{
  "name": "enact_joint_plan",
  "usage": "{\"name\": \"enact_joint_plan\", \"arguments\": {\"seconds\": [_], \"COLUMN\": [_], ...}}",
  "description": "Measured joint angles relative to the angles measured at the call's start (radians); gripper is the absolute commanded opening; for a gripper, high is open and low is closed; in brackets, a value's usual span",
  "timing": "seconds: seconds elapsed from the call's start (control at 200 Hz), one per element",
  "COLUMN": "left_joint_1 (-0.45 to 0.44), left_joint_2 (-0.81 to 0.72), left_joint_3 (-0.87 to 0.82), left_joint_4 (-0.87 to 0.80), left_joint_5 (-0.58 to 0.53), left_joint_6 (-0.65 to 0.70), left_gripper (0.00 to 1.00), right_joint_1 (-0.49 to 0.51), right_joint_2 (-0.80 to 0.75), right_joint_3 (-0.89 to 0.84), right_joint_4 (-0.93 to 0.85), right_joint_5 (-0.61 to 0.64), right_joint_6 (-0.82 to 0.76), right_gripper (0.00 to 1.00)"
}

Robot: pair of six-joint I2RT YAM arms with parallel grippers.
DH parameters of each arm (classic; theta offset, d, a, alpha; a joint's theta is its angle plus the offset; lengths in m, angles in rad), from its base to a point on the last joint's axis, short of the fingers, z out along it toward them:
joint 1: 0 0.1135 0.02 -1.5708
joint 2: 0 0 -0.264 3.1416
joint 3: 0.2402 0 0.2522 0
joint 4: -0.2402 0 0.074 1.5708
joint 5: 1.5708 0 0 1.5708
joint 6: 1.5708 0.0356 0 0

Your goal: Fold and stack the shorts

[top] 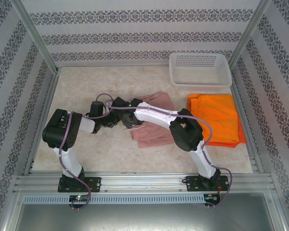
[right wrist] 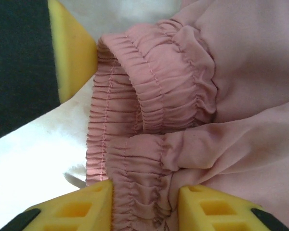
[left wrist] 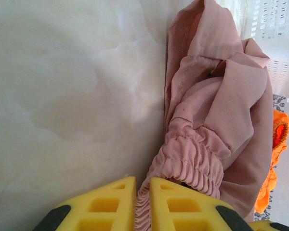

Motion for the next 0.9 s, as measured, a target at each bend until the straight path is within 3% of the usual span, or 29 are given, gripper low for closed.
{"name": "enact_joint_plan", "arguments": {"seconds": [0.225,0.639,0.899], "left_joint_1": [0.000,0.000,0.000], "left_joint_2": [0.003,0.005,0.006], "left_joint_3": [0.000,0.000,0.000], "left_joint_4": [0.001,0.001,0.001], "left_joint_5": [-0.001,-0.002,-0.001], "left_joint_6": [0.000,0.001,0.001], "left_gripper": [0.13,0.11,0.11], "right_joint_1": [0.002,-0.041,-0.090], "right_joint_2": [0.002,-0.058,-0.039], "right_joint_3": [0.019,0.082,0.226], "right_joint_4": [-0.016,-0.026,-0.021], "right_joint_5": [0.031,0.090,0.076], "right_joint_6": [-0.003,-0.005,0.000], "right_gripper": [0.00,0.00,0.02]}}
